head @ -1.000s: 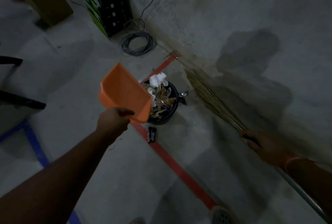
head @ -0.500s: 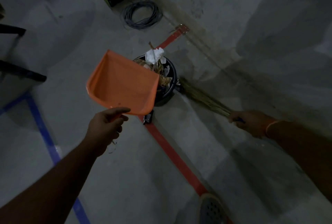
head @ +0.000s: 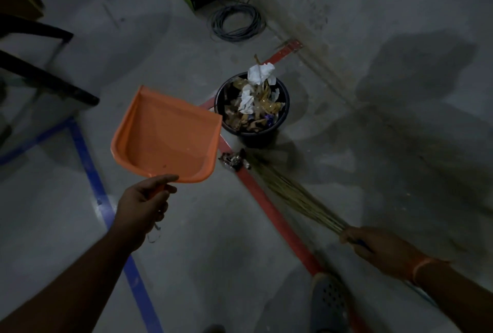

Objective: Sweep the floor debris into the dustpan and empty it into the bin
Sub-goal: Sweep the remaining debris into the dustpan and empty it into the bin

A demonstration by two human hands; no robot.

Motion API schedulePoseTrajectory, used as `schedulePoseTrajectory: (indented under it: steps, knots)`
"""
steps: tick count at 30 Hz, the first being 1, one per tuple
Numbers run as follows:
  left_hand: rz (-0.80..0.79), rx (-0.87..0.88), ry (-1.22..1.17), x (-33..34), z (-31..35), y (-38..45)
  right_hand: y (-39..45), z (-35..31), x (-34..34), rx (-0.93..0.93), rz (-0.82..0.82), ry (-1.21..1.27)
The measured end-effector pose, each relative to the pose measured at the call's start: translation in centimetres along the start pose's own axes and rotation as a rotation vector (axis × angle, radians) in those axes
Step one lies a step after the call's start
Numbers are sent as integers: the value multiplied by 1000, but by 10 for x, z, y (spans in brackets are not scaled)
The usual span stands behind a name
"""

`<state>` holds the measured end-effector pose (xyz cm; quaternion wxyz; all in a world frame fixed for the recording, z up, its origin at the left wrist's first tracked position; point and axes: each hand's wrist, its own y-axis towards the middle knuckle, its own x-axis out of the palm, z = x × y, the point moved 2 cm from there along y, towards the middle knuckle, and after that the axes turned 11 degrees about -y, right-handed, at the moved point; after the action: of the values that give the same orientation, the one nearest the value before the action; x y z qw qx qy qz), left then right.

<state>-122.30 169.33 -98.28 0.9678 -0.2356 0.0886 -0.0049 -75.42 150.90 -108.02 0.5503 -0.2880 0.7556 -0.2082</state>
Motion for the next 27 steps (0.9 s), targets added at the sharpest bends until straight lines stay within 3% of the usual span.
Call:
schedulePoseTrajectory:
  steps: [6,12,21,27]
  knots:
    - [26,-82,-22,-36,-50,-29,-23,-29,19,-10,94,5]
    - [40,-222,-39,-51,-120,-25,25,-28,19,10,156,19]
    - [24,-392,-90,-5,-215,39,155,-9,26,-90,151,-195]
    - [-20,-393,-108,26,-236,74,174,3,52,-180,87,-276]
